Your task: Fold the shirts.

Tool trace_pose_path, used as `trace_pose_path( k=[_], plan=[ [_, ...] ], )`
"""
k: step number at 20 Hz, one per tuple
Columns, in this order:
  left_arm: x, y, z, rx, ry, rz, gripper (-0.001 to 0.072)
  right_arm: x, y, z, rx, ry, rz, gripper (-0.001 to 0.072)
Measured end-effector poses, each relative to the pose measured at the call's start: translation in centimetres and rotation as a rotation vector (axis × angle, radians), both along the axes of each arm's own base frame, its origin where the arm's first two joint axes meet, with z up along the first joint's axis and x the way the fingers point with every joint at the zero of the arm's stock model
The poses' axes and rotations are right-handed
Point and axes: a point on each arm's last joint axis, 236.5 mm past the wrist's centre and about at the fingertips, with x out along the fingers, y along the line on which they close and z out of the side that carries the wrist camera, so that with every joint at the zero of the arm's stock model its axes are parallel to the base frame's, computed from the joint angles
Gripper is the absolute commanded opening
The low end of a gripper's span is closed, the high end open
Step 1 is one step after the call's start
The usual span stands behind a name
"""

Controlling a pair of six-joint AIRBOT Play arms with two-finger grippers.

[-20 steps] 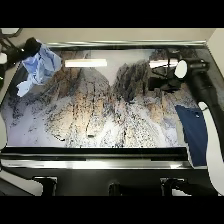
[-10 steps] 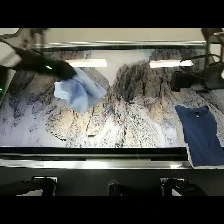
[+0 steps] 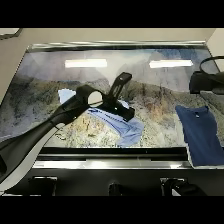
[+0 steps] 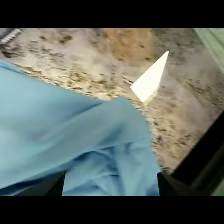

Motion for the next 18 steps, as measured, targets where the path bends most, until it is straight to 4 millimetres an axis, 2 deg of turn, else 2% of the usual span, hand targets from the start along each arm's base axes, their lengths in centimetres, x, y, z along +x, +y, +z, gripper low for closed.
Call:
trace_pose_path(
  k=[2, 3, 5, 6, 8, 10, 12, 13, 16, 18],
  plan=[
    [4.6, 6.0, 0.1, 0.123, -0.054, 0.1, 0.0708, -0.1, 1.3, -3.3, 0.037, 0.117, 0.024, 0.0683],
    [7.0, 10.3, -0.1, 0.186, -0.054, 0.178, 0.0708, -0.4, 2.6, -5.7, 0.071, 0.2, 0.055, 0.0685],
    [9.9, 19.1, -1.6, 0.263, 0.024, 0.361, 0.0708, -1.7, 5.5, -11.0, 0.153, 0.378, 0.124, 0.0692],
    [10.7, 23.9, -2.7, 0.283, 0.084, 0.462, 0.0708, -2.6, 6.7, -13.5, 0.194, 0.463, 0.152, 0.0692],
    [10.8, 31.4, -5.5, 0.252, 0.226, 0.647, 0.0708, -5.1, 9.0, -18.3, 0.28, 0.627, 0.187, 0.0692],
    [10.2, 36.2, -8.1, 0.156, 0.347, 0.791, 0.0707, -7.3, 10.8, -21.5, 0.361, 0.733, 0.209, 0.0695],
    [9.9, 39.6, -10.4, 0.047, 0.424, 0.922, 0.0707, -8.8, 12.2, -23.5, 0.428, 0.792, 0.218, 0.0702],
    [9.9, 40.4, -11.3, -0.016, 0.458, 0.974, 0.0707, -9.4, 12.7, -24.3, 0.456, 0.814, 0.218, 0.0703],
    [10.7, 41.5, -13.6, -0.127, 0.496, 1.063, 0.0707, -10.3, 13.7, -25.3, 0.509, 0.843, 0.223, 0.0704],
    [11.7, 40.8, -14.7, -0.181, 0.501, 1.08, 0.0707, -10.5, 14.2, -25.5, 0.532, 0.85, 0.229, 0.0705]
  ],
)
